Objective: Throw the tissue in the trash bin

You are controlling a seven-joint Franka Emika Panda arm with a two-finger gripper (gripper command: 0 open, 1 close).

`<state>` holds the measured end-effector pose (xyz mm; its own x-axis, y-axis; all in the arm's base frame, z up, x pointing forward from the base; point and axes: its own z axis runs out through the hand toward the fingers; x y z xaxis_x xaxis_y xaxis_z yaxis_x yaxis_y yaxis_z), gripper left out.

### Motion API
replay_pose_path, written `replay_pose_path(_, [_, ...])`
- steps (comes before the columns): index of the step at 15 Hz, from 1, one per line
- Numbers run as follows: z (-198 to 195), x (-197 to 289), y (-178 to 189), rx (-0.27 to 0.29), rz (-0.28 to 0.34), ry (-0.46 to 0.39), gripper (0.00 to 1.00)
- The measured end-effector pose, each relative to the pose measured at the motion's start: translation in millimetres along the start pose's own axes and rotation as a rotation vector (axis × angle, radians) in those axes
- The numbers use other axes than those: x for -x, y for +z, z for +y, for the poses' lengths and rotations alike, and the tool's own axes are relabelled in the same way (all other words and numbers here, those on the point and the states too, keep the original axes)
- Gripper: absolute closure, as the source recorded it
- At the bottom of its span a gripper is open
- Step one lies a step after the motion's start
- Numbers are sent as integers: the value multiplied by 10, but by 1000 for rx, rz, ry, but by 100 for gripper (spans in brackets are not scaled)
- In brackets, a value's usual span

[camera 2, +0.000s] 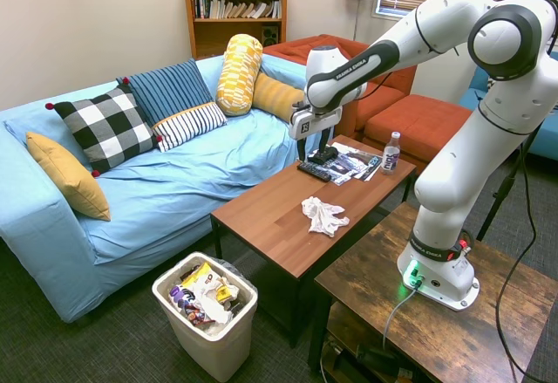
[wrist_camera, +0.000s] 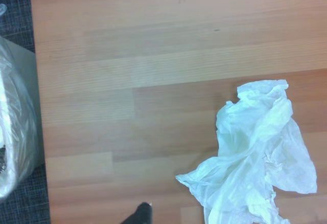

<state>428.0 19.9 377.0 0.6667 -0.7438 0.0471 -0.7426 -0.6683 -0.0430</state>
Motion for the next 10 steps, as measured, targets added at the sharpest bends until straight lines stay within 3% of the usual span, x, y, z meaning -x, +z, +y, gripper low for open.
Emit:
replay_pose_path(5, [-31, -39, 153, -15, -32, 38, 0])
replay_pose_path(10, [40, -289, 874, 22, -70, 163, 0])
